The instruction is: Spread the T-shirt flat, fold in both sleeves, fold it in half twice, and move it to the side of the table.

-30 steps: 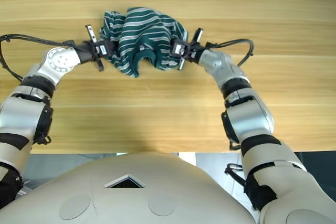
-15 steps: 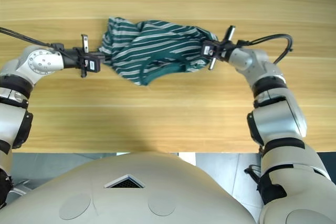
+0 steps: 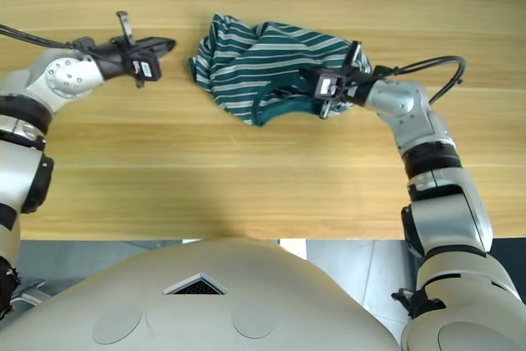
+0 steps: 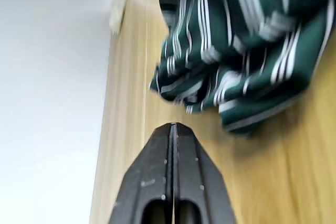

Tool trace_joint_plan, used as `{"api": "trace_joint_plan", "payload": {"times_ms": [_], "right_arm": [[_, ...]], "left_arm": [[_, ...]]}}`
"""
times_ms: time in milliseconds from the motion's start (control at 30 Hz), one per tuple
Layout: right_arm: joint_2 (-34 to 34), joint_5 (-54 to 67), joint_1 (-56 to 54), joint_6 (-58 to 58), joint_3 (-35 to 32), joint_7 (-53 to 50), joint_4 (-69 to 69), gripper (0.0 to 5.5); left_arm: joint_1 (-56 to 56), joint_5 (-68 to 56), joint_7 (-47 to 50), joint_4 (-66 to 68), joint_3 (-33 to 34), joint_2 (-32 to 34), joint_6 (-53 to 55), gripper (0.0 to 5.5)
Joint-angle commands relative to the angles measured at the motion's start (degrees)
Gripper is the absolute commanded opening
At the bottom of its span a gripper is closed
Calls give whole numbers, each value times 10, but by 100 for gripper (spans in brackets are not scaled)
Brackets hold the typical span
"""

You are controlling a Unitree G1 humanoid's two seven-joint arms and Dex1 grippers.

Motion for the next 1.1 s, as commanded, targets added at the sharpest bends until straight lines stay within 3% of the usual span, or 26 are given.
{"api": "trace_joint_plan", "payload": {"times_ms": [33,133,233,333,600,767,1000,1100], "right_arm": [[-2,11,16,26,-10,19,-44,4],[-4,12,22,36,-19,20,-58,4],[-11,13,33,43,-30,20,-76,4],[-20,16,45,49,-44,20,-97,4],[-49,13,75,67,-78,10,-121,4],[-79,-5,87,83,-96,-4,-98,4],[-93,-59,90,109,-79,-20,-27,4],[-77,-78,81,112,-59,-22,-10,4]], "left_arm": [[56,-198,-235,-90,-10,-19,3,0],[78,-289,-367,-153,-22,-41,63,0],[82,-292,-422,-169,-28,-63,92,0],[71,-250,-416,-141,-29,-81,95,0],[20,-117,-288,-41,-22,-126,83,0],[4,-93,-243,-19,-11,-142,79,0],[40,-176,-376,-58,4,-146,63,0],[31,-162,-363,-52,10,-142,67,0]]}}
